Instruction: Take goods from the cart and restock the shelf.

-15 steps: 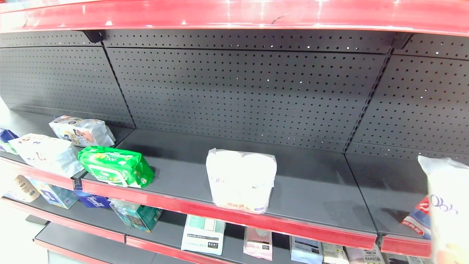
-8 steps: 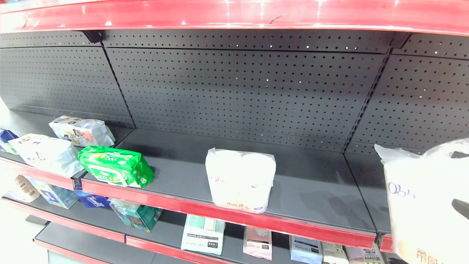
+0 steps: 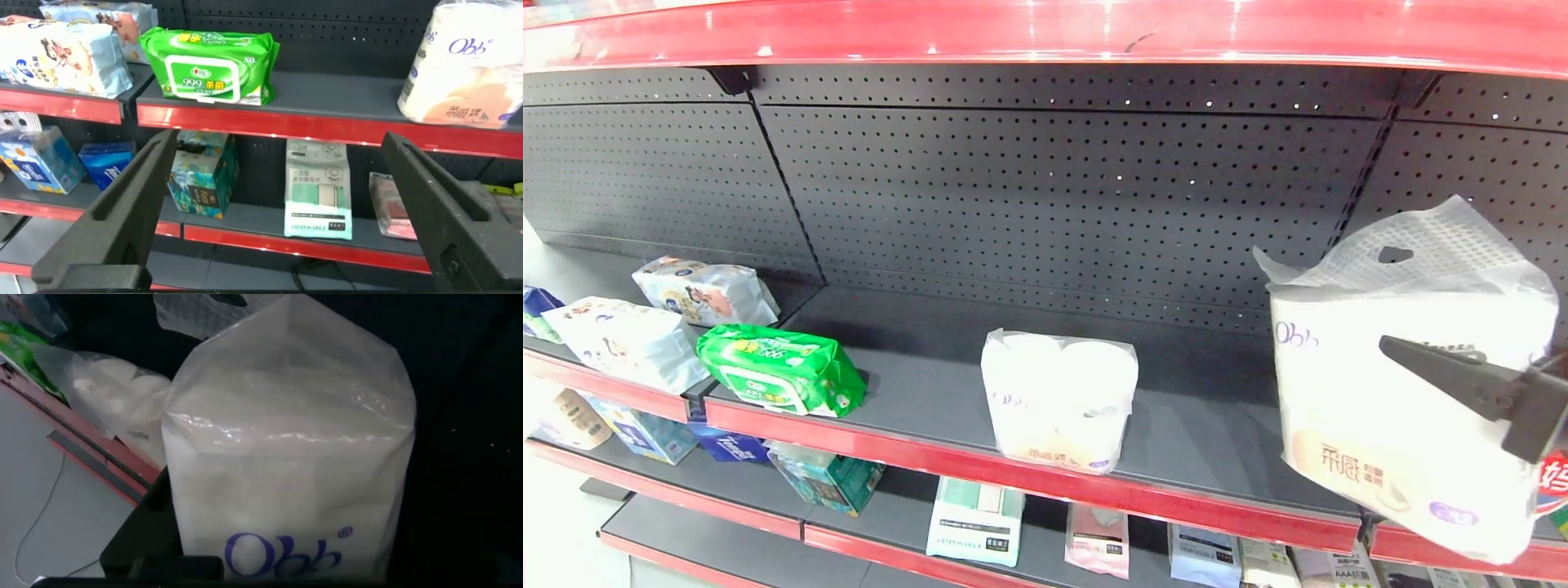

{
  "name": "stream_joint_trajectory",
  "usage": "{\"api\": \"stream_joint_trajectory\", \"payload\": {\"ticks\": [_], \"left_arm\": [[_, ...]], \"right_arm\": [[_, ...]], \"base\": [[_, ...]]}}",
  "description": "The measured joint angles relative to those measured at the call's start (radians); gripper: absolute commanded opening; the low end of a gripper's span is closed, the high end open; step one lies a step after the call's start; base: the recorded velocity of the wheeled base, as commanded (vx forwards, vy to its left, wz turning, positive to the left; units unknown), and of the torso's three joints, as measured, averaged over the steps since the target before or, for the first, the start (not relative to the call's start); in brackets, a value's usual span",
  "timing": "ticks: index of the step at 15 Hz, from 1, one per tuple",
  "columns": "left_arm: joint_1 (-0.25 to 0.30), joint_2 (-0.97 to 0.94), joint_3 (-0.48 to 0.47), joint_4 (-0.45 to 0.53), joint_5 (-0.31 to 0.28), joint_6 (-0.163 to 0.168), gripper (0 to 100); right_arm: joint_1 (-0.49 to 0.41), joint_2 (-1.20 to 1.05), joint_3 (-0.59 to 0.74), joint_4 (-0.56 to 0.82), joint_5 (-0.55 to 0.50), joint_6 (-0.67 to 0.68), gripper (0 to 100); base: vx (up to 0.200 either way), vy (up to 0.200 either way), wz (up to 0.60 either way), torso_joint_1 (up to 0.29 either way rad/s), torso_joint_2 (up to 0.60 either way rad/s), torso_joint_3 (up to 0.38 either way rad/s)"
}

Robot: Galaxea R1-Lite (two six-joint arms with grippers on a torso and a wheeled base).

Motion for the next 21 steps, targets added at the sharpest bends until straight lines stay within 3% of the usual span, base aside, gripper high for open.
{"api": "stream_joint_trajectory", "payload": {"ticks": [9, 13, 21], "left_arm": [[0.000, 0.000, 0.000, 0.000, 0.000, 0.000, 100], [0.000, 0.000, 0.000, 0.000, 0.000, 0.000, 100], [0.000, 0.000, 0.000, 0.000, 0.000, 0.000, 100]], "right_arm": [[0.002, 0.360, -0.024, -0.298, 0.081, 0.058, 0], [0.003, 0.530, -0.121, -0.402, 0.102, 0.047, 0], [-0.001, 0.811, -0.366, -0.496, 0.287, -0.009, 0]], "base": [[0.000, 0.000, 0.00, 0.000, 0.00, 0.000], [0.000, 0.000, 0.00, 0.000, 0.00, 0.000], [0.000, 0.000, 0.00, 0.000, 0.00, 0.000]]}}
